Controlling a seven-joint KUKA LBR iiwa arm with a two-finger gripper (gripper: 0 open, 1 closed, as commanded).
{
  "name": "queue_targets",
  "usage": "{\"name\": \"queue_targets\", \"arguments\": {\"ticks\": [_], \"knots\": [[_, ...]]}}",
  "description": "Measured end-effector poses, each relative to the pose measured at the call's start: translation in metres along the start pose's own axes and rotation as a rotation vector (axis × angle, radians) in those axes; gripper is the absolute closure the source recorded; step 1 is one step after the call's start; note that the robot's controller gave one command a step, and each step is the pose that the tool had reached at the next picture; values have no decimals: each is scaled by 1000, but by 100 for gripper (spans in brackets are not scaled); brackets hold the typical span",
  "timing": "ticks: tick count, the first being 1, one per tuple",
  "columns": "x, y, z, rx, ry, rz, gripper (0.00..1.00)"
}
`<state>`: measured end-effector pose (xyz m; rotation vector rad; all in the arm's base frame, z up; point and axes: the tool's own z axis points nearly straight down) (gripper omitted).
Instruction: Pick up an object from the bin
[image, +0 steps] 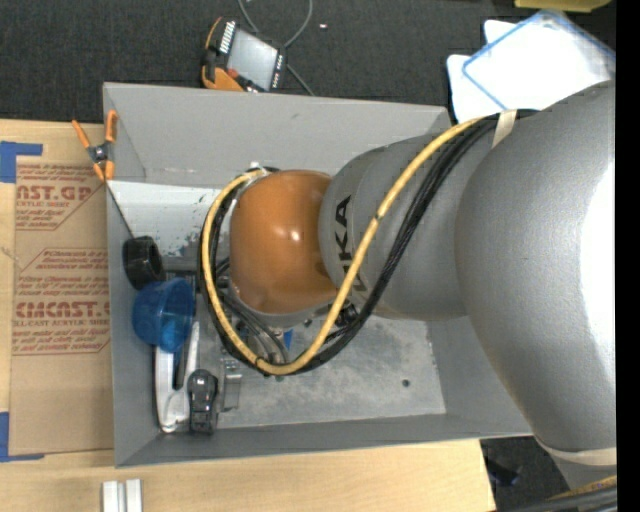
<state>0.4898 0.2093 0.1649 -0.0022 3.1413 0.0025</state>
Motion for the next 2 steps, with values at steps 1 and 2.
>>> {"name": "queue_targets", "arguments": {"ticks": [1, 2], "knots": [[-2, 3, 46, -1, 3, 14, 0], [-16, -4, 71, -4, 0, 181, 0]]}}
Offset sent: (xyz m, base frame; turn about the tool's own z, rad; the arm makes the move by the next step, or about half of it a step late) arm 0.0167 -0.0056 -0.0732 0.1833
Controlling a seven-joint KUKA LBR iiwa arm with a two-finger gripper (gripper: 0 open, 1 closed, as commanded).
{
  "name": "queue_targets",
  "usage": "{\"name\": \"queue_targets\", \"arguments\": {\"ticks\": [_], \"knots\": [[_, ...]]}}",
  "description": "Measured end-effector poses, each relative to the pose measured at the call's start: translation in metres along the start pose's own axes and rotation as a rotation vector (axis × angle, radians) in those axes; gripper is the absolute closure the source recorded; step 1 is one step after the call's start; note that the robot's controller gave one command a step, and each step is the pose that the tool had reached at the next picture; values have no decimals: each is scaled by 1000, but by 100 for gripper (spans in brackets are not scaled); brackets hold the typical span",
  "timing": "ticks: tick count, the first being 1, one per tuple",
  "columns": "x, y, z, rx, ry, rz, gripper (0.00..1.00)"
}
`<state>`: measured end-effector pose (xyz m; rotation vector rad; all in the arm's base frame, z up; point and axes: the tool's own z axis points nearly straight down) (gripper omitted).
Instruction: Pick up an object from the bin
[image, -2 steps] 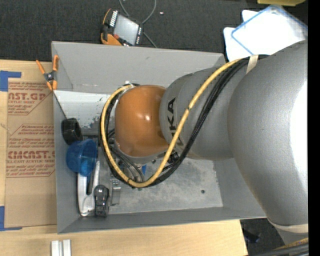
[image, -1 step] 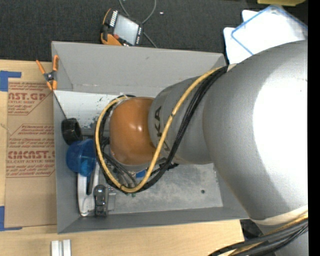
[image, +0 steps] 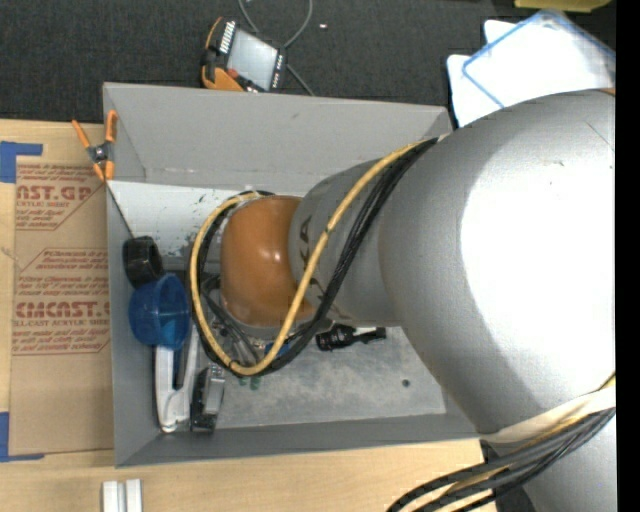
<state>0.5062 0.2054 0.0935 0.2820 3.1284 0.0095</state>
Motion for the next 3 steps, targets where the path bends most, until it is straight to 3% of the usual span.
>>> {"name": "queue_targets", "arguments": {"ticks": [1, 2, 3], "knots": [[7, -2, -15, 1, -2, -340, 0], [11, -17, -54, -1, -5, -25, 100], [12, -17, -54, -1, -5, -25, 100]]}}
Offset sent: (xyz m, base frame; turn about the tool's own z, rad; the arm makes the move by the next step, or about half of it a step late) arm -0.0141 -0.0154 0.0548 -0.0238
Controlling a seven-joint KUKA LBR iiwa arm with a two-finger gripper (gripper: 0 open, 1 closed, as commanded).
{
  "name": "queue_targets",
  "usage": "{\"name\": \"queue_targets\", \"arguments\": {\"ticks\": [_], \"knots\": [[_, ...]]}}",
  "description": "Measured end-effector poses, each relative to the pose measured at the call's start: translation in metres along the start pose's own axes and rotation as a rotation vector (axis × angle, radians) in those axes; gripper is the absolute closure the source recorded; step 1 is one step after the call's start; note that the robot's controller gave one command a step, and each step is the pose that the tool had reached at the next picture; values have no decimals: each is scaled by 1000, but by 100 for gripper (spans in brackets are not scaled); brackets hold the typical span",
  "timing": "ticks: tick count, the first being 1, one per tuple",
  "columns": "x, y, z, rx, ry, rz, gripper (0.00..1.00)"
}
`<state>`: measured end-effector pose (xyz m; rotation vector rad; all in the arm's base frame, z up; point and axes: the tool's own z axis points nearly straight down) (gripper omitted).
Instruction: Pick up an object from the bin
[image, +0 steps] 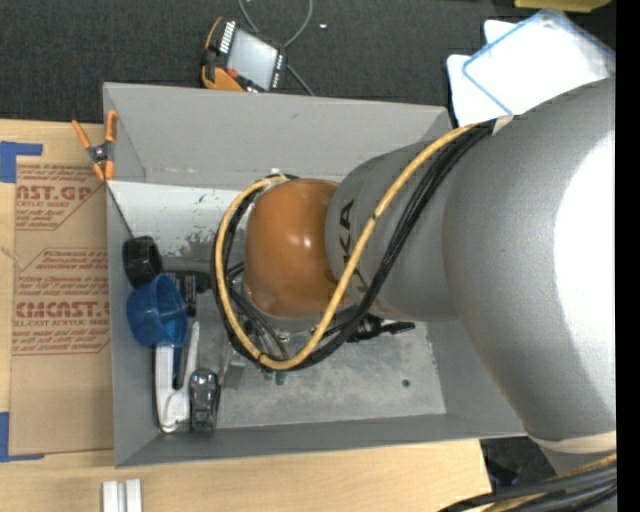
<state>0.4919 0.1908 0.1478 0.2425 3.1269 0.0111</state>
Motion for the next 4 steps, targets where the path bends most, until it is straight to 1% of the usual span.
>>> {"name": "queue_targets", "arguments": {"ticks": [1, 2, 3, 4], "knots": [[14, 26, 53, 0, 3, 237, 0], [13, 25, 52, -1, 1, 237, 0], [-11, -36, 56, 0, 3, 58, 0], [-32, -44, 60, -2, 1, 0, 0]]}}
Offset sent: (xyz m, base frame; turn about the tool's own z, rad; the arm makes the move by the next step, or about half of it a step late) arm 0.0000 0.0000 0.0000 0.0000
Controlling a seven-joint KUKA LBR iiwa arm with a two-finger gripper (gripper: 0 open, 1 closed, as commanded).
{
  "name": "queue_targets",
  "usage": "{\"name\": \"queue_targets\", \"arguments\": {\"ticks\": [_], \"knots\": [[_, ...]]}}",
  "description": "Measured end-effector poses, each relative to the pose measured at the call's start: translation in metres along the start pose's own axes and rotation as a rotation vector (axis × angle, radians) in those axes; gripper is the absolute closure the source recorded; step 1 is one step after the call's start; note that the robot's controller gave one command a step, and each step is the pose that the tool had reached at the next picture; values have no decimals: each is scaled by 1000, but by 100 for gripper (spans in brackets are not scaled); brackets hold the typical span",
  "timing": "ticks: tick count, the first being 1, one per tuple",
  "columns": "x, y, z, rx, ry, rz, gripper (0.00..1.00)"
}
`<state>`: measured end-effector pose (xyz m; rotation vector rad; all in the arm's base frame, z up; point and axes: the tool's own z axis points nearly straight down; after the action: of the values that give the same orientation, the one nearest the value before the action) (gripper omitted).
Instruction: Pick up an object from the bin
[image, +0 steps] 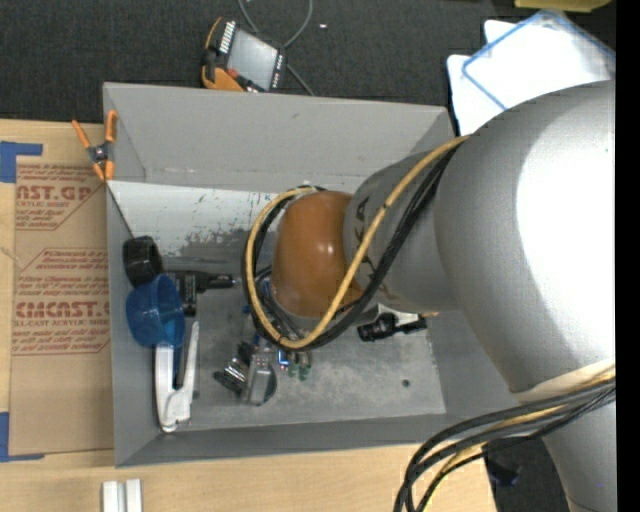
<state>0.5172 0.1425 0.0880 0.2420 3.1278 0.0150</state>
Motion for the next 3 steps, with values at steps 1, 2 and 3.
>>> {"name": "queue_targets", "arguments": {"ticks": [1, 2, 3], "knots": [[20, -15, 10, -11, -18, 52, 100], [20, -15, 10, -11, -18, 52, 100], [18, -15, 11, -17, -18, 60, 100]]}}
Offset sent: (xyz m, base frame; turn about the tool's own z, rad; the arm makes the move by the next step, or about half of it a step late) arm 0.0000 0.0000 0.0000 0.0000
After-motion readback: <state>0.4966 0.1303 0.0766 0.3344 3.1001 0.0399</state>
